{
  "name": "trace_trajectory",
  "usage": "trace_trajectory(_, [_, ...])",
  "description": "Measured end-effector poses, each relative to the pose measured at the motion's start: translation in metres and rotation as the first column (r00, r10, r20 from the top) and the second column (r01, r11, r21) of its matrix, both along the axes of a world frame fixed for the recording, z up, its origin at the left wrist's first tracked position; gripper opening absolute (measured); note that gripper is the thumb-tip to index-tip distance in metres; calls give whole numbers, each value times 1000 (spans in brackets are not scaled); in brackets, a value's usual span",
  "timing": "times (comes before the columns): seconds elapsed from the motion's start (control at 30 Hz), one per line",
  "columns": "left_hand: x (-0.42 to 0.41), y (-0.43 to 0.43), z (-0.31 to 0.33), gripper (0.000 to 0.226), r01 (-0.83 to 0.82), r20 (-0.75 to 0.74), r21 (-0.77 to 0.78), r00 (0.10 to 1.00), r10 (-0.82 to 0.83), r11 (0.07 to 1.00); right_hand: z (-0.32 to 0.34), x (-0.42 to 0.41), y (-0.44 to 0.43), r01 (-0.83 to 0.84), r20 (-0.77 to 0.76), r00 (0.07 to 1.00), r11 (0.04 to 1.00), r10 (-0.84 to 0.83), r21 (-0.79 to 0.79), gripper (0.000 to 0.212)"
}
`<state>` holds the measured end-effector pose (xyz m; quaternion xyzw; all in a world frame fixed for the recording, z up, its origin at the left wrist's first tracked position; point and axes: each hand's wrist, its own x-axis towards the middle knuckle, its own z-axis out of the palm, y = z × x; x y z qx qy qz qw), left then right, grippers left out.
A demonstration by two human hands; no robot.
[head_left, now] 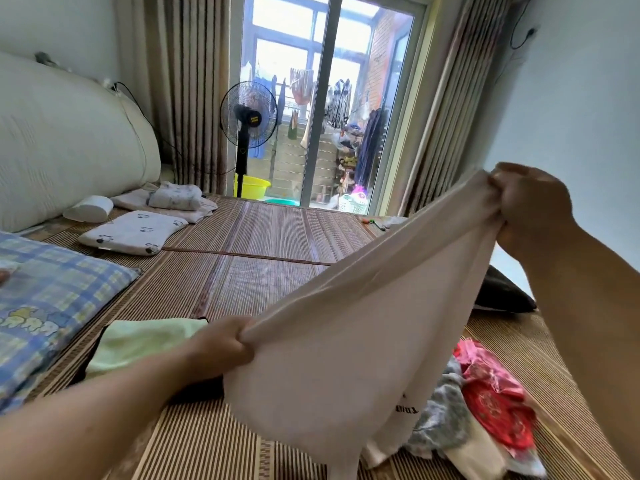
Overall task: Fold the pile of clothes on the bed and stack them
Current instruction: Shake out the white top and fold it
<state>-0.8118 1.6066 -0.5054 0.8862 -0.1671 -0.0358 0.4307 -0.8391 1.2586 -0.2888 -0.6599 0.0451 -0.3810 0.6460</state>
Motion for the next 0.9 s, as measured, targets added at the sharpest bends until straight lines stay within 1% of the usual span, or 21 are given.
trace_trajectory(0.03, [7, 14, 9, 27, -27, 34, 10, 999, 27, 1000, -5, 0, -9, -2, -14, 1000, 1000, 2, 5, 22])
trace_trajectory(0.07, [11, 27, 19, 34, -44, 63, 21, 997, 43, 999, -10, -1, -17, -19, -45, 999, 1000, 18, -22, 28])
trace_trajectory(0.13, [16, 51, 41, 42, -58, 87, 36, 995, 54, 998, -23, -3, -28, -112, -126, 987, 984, 95, -139, 39])
trace_trajectory(0.17, [17, 62, 52, 44, -53, 90, 27, 995, 50, 998, -31, -5, -31, -175, -171, 975, 960, 139, -218, 42])
trace_trajectory(0.23, [17, 81, 72, 49, -27, 135, 40, 991, 22, 999, -48, -8, -36, -279, -294, 942, 869, 165, -408, 45])
trace_trajectory(0.27, [18, 90, 82, 48, -20, 179, 90, 984, 4, 996, -56, -9, -36, -314, -365, 922, 808, 134, -498, 46])
trace_trajectory(0.3, [18, 97, 90, 44, -30, 226, 139, 974, -2, 990, -63, -9, -36, -352, -432, 897, 749, 98, -561, 48])
trace_trajectory(0.33, [18, 104, 97, 39, -54, 272, 172, 962, 5, 984, -70, -8, -35, -393, -488, 869, 712, 81, -582, 51])
trace_trajectory(0.4, [20, 116, 106, 36, -71, 340, 169, 940, 10, 983, -80, -7, -30, -467, -559, 820, 711, 125, -525, 54])
trace_trajectory(0.43, [21, 124, 107, 35, -63, 336, 152, 942, 9, 986, -84, -6, -26, -494, -571, 804, 720, 166, -487, 52])
trace_trajectory(0.5, [24, 140, 105, 33, -61, 287, 154, 958, 15, 986, -89, -6, -19, -516, -549, 799, 748, 245, -417, 47])
trace_trajectory(0.57, [28, 155, 99, 28, -77, 241, 205, 970, 26, 976, -92, -6, -16, -483, -484, 828, 801, 285, -354, 46])
trace_trajectory(0.6, [29, 162, 96, 23, -83, 208, 202, 977, 40, 976, -92, -5, -14, -464, -454, 839, 831, 300, -308, 48])
trace_trajectory(0.67, [31, 176, 89, 7, -101, 148, 143, 986, 79, 985, -92, -3, -11, -446, -432, 840, 873, 330, -200, 50])
trace_trajectory(0.7, [35, 184, 86, 12, -133, 144, 124, 983, 115, 983, -92, -2, -9, -437, -438, 837, 883, 329, -172, 51])
trace_trajectory(0.73, [38, 193, 82, 14, -170, 151, 125, 977, 151, 977, -92, -2, -8, -423, -453, 837, 889, 308, -176, 50])
trace_trajectory(0.77, [40, 199, 80, 15, -213, 169, 148, 968, 188, 966, -92, -2, -7, -409, -474, 836, 890, 277, -201, 48])
trace_trajectory(0.8, [42, 206, 78, 19, -240, 169, 175, 963, 211, 955, -92, -2, -6, -406, -494, 832, 884, 252, -232, 42])
trace_trajectory(0.83, [43, 213, 76, 31, -246, 145, 174, 964, 222, 954, -91, -2, -6, -424, -511, 822, 868, 250, -257, 33])
trace_trajectory(0.87, [48, 221, 71, 45, -256, 121, 145, 963, 240, 956, -91, -3, -4, -461, -527, 806, 843, 269, -275, 22])
trace_trajectory(0.9, [50, 227, 68, 57, -283, 95, 90, 957, 275, 955, -91, -5, -3, -500, -539, 790, 815, 291, -292, 15])
